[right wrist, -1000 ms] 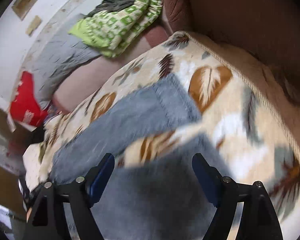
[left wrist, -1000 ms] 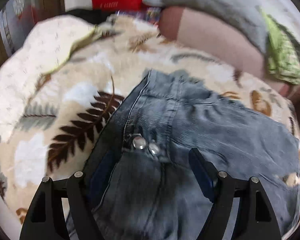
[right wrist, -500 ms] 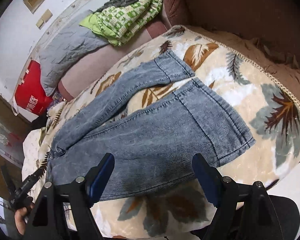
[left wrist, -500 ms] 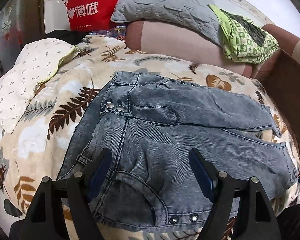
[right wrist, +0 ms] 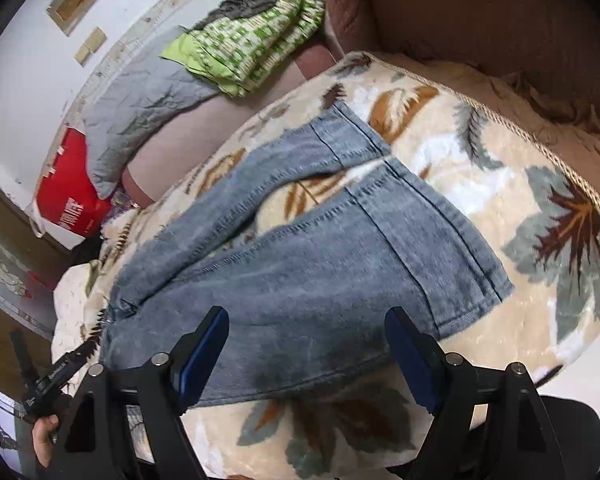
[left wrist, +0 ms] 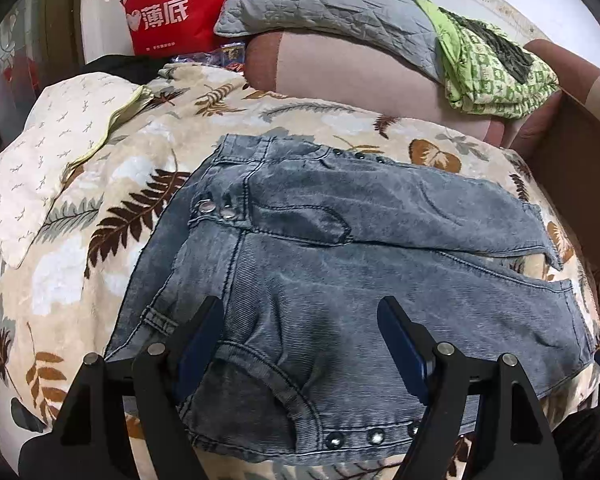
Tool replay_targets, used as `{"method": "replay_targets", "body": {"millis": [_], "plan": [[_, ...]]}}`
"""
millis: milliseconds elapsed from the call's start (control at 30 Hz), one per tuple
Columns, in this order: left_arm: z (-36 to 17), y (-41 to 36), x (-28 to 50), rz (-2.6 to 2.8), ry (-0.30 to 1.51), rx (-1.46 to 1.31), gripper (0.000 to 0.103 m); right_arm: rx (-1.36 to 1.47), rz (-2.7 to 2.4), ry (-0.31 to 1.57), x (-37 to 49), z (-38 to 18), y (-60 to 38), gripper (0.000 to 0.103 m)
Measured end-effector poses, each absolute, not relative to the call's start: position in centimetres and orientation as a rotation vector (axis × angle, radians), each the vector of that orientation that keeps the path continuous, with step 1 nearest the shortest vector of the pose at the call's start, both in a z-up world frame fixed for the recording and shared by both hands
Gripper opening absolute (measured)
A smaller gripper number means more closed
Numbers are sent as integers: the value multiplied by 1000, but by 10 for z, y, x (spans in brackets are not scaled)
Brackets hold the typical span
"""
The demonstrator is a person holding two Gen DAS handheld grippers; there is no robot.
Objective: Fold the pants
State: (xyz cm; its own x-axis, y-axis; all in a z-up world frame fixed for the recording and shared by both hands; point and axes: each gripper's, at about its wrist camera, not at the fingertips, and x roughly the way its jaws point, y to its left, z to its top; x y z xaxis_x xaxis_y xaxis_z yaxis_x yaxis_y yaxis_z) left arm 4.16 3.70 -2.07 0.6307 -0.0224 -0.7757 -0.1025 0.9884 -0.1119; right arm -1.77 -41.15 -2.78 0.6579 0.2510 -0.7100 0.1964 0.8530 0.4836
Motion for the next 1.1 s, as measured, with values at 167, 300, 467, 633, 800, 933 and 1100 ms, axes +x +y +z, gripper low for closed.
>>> {"method": "replay_targets", "body": {"millis": [167, 300, 467, 633, 800, 933, 1100], "plan": [[-28, 36, 50, 75, 924, -152, 80, 548, 4, 910, -11, -49, -413, 86], [-20, 36, 56, 62, 911, -179, 80, 604, 32, 906, -10, -49, -420, 86], [-11, 43, 70, 68, 904, -194, 80, 595, 63, 878, 1, -37, -419, 86], [-12, 56, 91, 81, 928, -260, 80, 592, 96, 914, 21, -38, -414, 86], [-15, 62, 101, 83, 942, -294, 80, 578, 104, 937, 35, -49, -410, 87], [-19, 70, 109, 88, 976, -334, 80, 610, 111, 1049, 42, -66, -411, 87], [-15, 84, 129, 91, 1001, -370, 80, 549, 205, 966, 59, -24, -414, 88]]}}
